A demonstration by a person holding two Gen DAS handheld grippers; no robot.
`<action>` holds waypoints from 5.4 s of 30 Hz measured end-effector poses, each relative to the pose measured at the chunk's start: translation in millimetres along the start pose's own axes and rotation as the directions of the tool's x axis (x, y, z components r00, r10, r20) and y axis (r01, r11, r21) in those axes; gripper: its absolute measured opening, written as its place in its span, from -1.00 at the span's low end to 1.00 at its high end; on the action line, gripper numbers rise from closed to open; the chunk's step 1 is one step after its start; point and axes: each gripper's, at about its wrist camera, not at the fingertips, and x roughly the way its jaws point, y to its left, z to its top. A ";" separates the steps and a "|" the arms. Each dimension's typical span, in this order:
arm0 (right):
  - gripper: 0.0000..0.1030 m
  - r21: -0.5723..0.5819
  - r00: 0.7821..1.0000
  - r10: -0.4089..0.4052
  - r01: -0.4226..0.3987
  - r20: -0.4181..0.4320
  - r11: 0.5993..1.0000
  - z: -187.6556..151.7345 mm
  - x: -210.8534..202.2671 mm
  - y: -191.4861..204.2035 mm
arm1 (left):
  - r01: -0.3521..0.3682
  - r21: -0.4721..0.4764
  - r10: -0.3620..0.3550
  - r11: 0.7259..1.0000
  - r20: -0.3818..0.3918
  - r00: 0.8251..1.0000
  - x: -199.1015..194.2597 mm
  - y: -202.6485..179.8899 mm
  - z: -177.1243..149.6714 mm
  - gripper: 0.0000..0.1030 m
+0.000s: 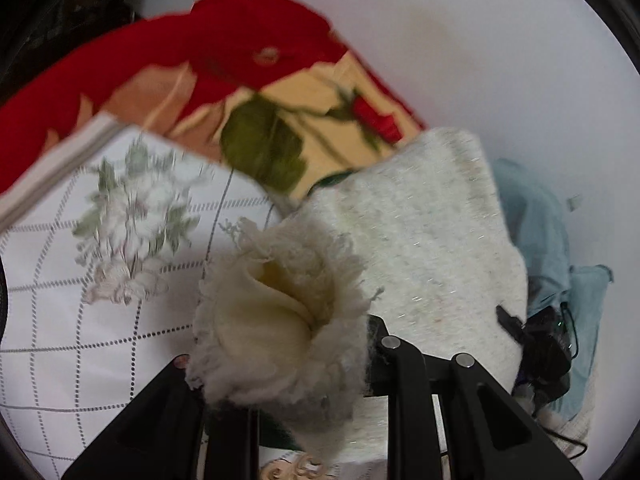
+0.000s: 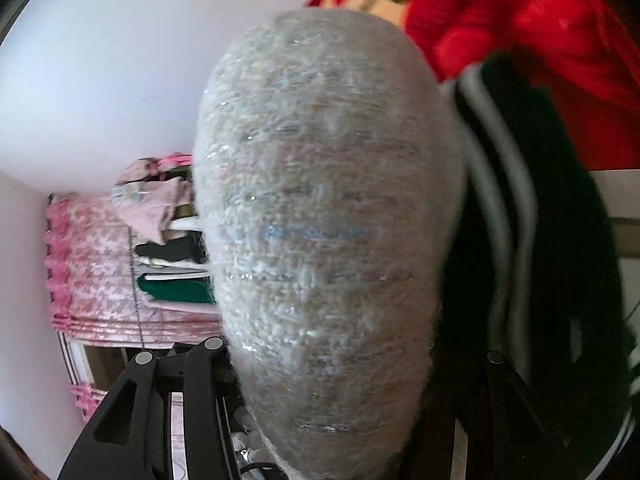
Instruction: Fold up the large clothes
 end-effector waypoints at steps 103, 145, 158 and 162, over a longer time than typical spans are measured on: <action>1.00 -0.050 0.203 -0.565 0.960 0.799 0.275 -686.9 -247.8 566.8 | -0.351 0.532 0.193 0.771 0.330 0.924 -583.6 -213.6 -200.0 0.97; 1.00 -0.064 0.227 -0.559 0.953 0.798 0.295 -691.8 -243.4 562.3 | -0.346 0.532 0.176 0.773 0.344 0.922 -594.2 -226.6 -203.8 0.97; 1.00 -0.070 0.234 -0.553 0.951 0.800 0.301 -694.5 -242.6 561.4 | -0.349 0.527 0.176 0.774 0.350 0.920 -597.0 -224.7 -200.8 0.97; 1.00 -0.070 0.232 -0.551 0.952 0.802 0.299 -697.0 -242.8 562.0 | -0.350 0.526 0.176 0.775 0.351 0.919 -597.9 -225.3 -200.1 0.97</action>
